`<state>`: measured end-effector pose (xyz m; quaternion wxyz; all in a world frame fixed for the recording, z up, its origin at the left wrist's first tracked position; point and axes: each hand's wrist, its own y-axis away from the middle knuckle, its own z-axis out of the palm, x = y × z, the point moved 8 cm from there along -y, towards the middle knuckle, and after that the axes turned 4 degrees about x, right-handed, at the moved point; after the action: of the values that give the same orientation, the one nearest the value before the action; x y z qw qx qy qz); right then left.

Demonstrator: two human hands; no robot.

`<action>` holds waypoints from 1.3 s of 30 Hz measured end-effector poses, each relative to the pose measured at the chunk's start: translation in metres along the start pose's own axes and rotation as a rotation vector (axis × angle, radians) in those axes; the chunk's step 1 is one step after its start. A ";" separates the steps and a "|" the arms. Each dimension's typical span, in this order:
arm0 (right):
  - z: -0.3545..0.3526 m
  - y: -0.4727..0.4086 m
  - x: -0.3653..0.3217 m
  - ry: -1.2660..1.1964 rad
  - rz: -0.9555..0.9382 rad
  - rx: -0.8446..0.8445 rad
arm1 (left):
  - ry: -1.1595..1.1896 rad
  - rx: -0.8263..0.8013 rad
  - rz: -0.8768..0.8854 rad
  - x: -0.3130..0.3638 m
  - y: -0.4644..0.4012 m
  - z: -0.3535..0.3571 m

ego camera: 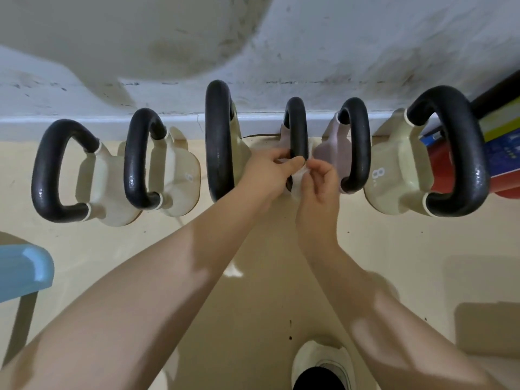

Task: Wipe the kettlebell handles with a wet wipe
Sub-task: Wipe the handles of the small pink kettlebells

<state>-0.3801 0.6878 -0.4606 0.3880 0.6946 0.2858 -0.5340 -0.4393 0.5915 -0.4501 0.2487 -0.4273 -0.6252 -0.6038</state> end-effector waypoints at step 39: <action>0.018 -0.005 0.016 -0.052 0.028 -0.155 | 0.006 0.039 -0.048 0.007 0.009 -0.001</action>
<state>-0.3892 0.6752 -0.4791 0.4555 0.6523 0.3064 -0.5227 -0.4355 0.5911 -0.4395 0.2443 -0.4053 -0.6462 -0.5988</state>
